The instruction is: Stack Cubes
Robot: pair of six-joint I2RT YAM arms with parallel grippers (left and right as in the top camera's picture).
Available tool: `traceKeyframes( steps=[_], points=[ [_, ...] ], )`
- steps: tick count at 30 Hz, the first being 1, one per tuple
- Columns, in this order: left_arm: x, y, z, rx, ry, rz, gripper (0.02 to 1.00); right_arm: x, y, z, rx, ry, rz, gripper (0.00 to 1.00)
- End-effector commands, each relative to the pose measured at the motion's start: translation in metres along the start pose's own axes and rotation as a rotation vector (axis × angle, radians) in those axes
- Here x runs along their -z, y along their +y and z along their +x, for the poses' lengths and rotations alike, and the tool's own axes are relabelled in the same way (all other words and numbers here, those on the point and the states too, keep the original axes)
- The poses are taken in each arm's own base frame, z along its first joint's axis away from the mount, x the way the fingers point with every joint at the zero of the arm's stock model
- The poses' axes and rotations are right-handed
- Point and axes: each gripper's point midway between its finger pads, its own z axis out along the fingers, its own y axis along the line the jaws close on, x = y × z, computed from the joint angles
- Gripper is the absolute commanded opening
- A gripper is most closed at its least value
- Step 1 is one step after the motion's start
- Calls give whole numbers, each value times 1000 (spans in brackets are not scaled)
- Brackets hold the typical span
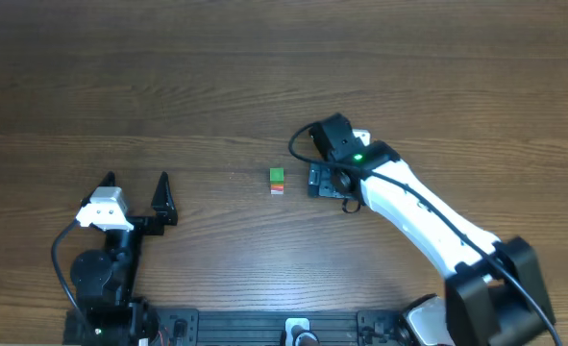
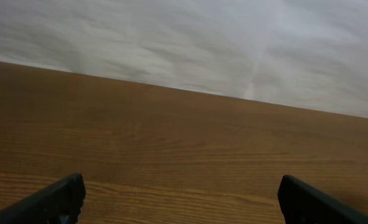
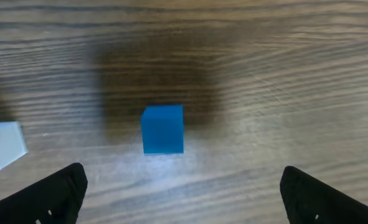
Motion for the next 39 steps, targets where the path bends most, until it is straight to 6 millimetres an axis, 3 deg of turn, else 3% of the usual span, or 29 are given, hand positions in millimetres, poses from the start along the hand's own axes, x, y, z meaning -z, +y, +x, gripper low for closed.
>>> traceKeyframes(
  steps=[1, 10, 25, 30, 36, 39],
  points=[
    [0, 0, 1, -15, -1, 1, 1000, -21, 2, 4, 13, 43, 12, 956],
    [0, 0, 1, -15, -1, 1, 1000, -39, 14, 2, 108, 57, -27, 919],
    [0, 0, 1, -15, 0, 1, 998, -46, 2, 9, 57, 83, -11, 853],
    [0, 0, 1, -15, -1, 1, 1000, -47, 6, 10, 51, 87, -31, 768],
    [0, 0, 1, -15, -1, 1, 1000, -47, 6, 10, 46, 85, -35, 566],
    [0, 0, 1, -15, 0, 1, 1000, -47, 6, 10, 41, 85, -35, 538]
  ],
)
